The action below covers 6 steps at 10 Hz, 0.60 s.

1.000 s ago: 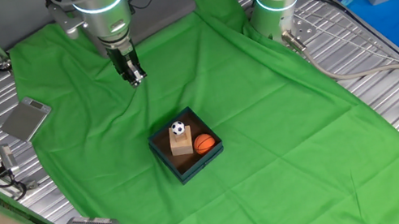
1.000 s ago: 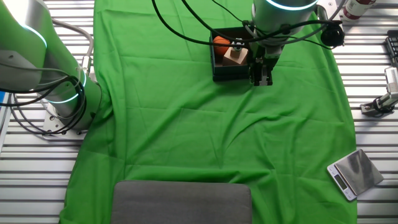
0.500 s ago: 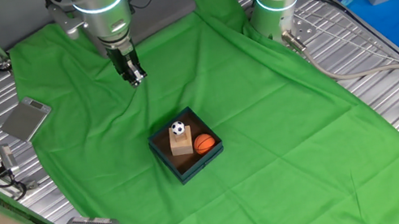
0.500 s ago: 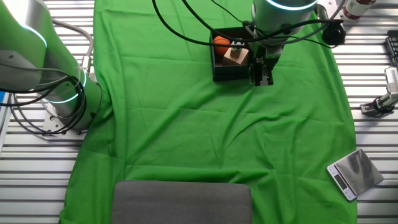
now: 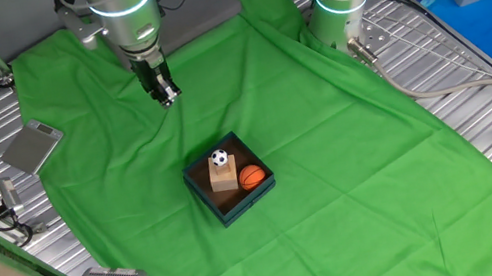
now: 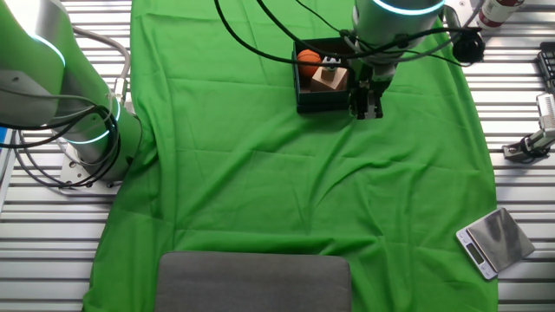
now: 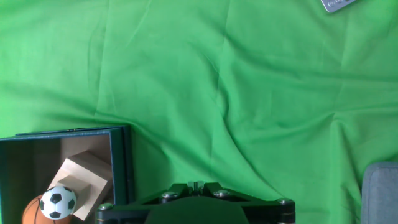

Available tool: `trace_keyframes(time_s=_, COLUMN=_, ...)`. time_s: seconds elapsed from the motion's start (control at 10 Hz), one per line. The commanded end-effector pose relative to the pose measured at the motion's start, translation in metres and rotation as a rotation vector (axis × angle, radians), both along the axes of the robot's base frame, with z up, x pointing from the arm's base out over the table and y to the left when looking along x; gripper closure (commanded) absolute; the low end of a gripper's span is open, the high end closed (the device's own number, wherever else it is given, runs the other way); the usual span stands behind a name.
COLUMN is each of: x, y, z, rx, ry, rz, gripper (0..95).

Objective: Take everything out of the gift box

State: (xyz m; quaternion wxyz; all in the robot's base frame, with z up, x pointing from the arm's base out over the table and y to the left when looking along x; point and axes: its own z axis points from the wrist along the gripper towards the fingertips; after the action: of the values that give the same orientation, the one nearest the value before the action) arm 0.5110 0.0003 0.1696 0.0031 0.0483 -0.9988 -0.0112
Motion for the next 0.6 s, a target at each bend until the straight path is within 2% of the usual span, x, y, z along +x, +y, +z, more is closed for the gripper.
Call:
trace_keyframes(time_s=0.1, x=0.025, y=0.001, z=0.0, rx=0.009, ry=0.013, rz=0.015, gripper=95.0)
trace_keyframes(time_s=0.3, x=0.041, y=0.003, z=-0.006, rx=0.028, ry=0.006, rz=0.019, gripper=95.0)
trace_keyframes(time_s=0.4, x=0.043, y=0.004, z=-0.007, rx=0.029, ry=0.005, rz=0.019, gripper=95.0)
trace_keyframes(time_s=0.5, x=0.052, y=0.009, z=-0.013, rx=0.028, ry=0.005, rz=0.021, gripper=95.0)
trace_keyframes(time_s=0.6, x=0.053, y=0.014, z=-0.016, rx=0.026, ry=0.007, rz=0.021, gripper=95.0)
